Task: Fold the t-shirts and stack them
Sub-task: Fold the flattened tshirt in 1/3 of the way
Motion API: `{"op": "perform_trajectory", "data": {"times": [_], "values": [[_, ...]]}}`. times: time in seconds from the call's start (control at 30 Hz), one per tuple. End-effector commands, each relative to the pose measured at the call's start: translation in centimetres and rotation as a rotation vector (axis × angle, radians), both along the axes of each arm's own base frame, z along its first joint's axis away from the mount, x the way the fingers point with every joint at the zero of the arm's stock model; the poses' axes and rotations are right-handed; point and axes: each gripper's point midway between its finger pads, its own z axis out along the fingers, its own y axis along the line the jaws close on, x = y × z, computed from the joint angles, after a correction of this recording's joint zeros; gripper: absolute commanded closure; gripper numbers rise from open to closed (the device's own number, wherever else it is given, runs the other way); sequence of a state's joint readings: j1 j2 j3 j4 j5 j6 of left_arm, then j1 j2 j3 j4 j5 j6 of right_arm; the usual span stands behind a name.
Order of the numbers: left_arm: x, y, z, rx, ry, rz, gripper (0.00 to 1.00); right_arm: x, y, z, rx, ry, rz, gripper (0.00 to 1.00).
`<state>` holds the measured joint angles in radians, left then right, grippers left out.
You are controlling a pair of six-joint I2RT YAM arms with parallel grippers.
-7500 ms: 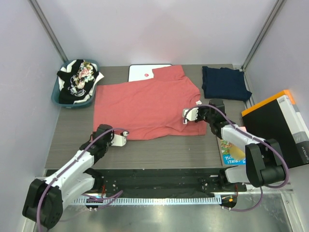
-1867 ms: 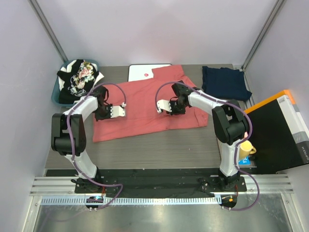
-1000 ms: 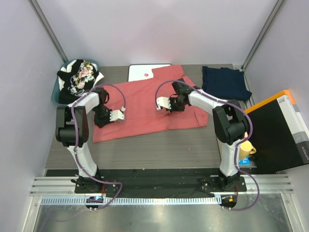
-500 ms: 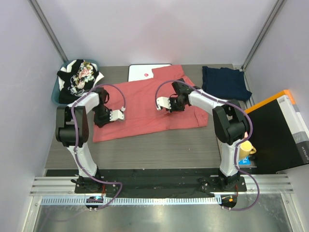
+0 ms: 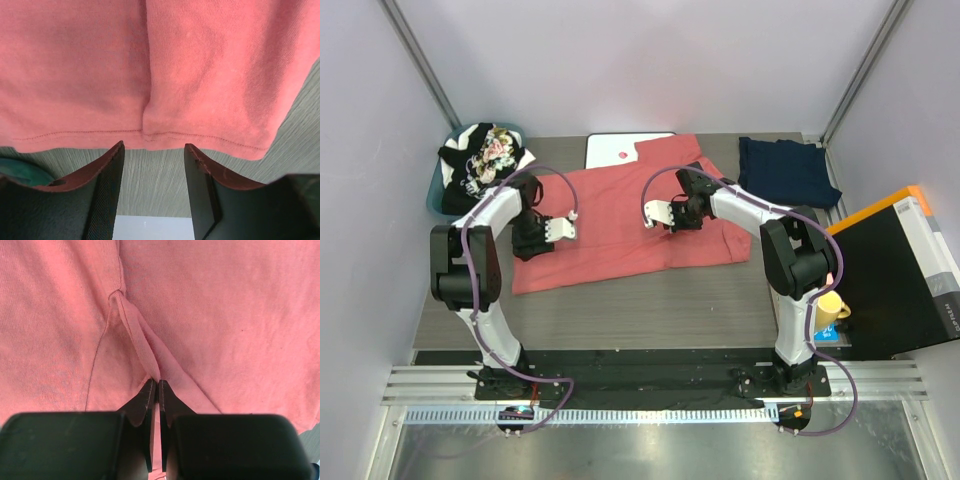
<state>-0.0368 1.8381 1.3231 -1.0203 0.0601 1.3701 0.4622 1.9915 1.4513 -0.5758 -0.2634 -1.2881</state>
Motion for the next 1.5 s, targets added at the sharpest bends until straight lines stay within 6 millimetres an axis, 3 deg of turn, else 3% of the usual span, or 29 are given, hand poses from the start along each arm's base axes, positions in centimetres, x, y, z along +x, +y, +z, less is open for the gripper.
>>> {"op": "perform_trajectory", "data": {"times": [0.0, 0.13, 0.27, 0.4, 0.53, 0.77, 0.8, 0.9, 1.47], "values": [[0.1, 0.3, -1.1, 0.004, 0.021, -0.001, 0.48, 1.7, 0.9, 2.9, 0.037, -0.084, 0.002, 0.90], [0.7, 0.5, -2.8, 0.017, 0.027, -0.006, 0.48, 1.6, 0.9, 2.9, 0.034, -0.084, 0.002, 0.90], [1.1, 0.5, -3.2, 0.018, 0.033, -0.002, 0.51, 1.6, 0.9, 3.0, 0.034, -0.086, 0.004, 0.90], [1.0, 0.6, -3.2, 0.020, 0.042, -0.003, 0.70, 1.6, 0.8, 2.9, 0.030, -0.085, 0.002, 0.91], [0.7, 0.6, -2.8, 0.022, 0.049, -0.010, 1.00, 1.7, 0.8, 2.8, 0.029, -0.084, 0.004, 0.91], [0.9, 0.6, -1.0, 0.021, 0.026, -0.007, 0.98, 2.2, 1.0, 3.0, 0.031, -0.094, 0.004, 0.92], [0.9, 0.5, -0.7, 0.021, 0.026, -0.007, 0.79, 2.2, 1.1, 3.0, 0.030, -0.095, 0.006, 0.91], [0.9, 0.6, 0.0, 0.023, 0.019, -0.002, 0.56, 2.3, 1.2, 2.9, 0.031, -0.093, 0.007, 0.91], [-1.0, 0.2, -2.9, 0.007, 0.126, 0.026, 0.59, 2.5, 1.4, 2.8, 0.037, -0.090, 0.006, 0.91]]}}
